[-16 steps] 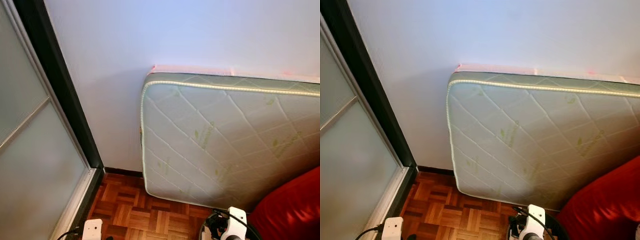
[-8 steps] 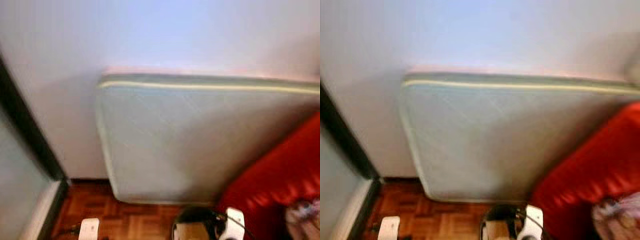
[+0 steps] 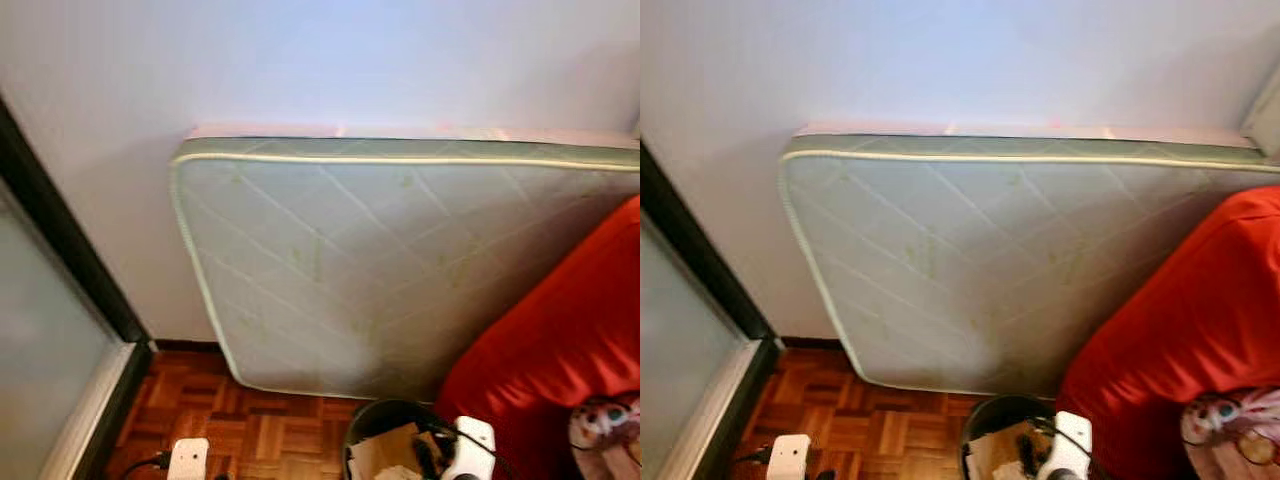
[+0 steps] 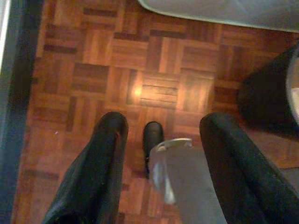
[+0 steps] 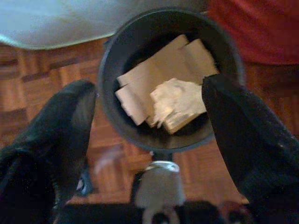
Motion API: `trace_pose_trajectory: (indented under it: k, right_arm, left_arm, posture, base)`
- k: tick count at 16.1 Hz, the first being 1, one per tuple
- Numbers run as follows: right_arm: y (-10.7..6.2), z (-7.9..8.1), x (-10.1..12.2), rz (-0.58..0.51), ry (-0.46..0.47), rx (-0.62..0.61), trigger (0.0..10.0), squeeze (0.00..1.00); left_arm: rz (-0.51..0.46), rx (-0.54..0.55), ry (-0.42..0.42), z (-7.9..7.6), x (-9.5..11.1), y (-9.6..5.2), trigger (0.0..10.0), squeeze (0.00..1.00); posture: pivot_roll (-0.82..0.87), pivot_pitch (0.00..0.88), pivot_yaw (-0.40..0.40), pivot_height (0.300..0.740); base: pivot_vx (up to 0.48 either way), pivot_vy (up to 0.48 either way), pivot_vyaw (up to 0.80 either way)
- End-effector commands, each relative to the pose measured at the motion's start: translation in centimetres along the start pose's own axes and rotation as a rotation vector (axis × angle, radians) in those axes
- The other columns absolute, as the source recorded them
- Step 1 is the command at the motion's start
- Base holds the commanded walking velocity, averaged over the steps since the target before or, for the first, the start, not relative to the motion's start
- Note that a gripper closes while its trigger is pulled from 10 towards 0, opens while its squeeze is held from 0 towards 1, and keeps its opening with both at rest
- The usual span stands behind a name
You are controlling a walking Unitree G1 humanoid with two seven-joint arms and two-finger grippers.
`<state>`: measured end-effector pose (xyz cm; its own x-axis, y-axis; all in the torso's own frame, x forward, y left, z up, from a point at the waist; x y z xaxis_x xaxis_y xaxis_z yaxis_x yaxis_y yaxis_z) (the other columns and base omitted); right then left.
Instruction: Clean up the room
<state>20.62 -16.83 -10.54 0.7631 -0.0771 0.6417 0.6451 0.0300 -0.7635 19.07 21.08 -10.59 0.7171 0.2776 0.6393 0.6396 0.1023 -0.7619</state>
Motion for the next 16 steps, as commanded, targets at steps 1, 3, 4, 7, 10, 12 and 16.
trace_pose_trajectory:
  k: [1, 3, 4, 7, 10, 12, 16]
  right_arm:
    - [0.02, -0.17, 0.18, -0.002, -0.007, -0.001, 10.0, 0.0]
    - [0.02, -0.18, 0.17, -0.002, -0.009, 0.001, 10.0, 0.0]
    - [0.02, -0.17, 0.19, -0.003, -0.009, 0.002, 10.0, 0.0]
    - [0.03, -0.1, 0.36, -0.011, -0.049, 0.013, 10.0, 0.0]
    - [0.02, -0.06, 0.3, -0.009, -0.053, 0.014, 10.0, 0.0]
    - [0.01, -0.09, 0.26, -0.012, -0.029, 0.008, 10.0, 0.0]
    - [-0.02, -0.16, 0.2, -0.009, -0.041, 0.015, 10.0, 0.0]
  left_arm:
    - [0.003, 0.007, -0.007, 0.26, -0.11, -0.05, 10.0, 0.0]
    - [0.001, 0.006, 0.002, 0.23, -0.05, -0.04, 10.0, 0.0]
    - [0.0, 0.005, 0.005, 0.23, -0.02, -0.04, 10.0, 0.0]
    - [-0.002, 0.004, 0.006, 0.23, -0.01, -0.04, 10.0, 0.0]
    - [-0.002, 0.005, 0.007, 0.23, -0.03, -0.05, 10.0, 0.0]
    - [-0.001, 0.006, 0.007, 0.26, -0.03, -0.05, 10.0, 0.0]
    - [-0.002, 0.011, -0.001, 0.28, -0.05, -0.06, 10.0, 0.0]
  posture:
    - [0.1, 0.0, -0.048, 0.74]
    - [0.1, 0.0, -0.049, 0.74]
    - [0.1, 0.0, -0.048, 0.74]
    - [0.1, 0.0, -0.049, 0.74]
    - [0.1, 0.0, -0.049, 0.74]
    - [0.1, 0.0, -0.049, 0.74]
    - [0.1, 0.0, -0.049, 0.74]
  base:
    - [0.0, 0.0, 0.0]
    - [0.0, 0.0, 0.0]
    - [0.0, -0.274, 0.0]
    - [0.0, -0.475, 0.0]
    - [0.0, -0.472, 0.76]
    - [0.0, -0.24, 0.0]
    - [0.0, 0.0, 0.0]
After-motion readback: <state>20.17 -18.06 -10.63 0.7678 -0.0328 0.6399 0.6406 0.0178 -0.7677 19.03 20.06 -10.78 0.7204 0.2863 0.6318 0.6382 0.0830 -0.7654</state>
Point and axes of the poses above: a point about 5 cm out from each wrist's last joint towards the gripper, its own y axis pointing out of the wrist towards the gripper, its own x axis along the axis of the wrist's last joint, z = x × y, the point moved 3 cm from there along y, pointing out of the wrist towards the gripper, and after that the axes turned 14 degrees about -y, right-handed, at the moved point
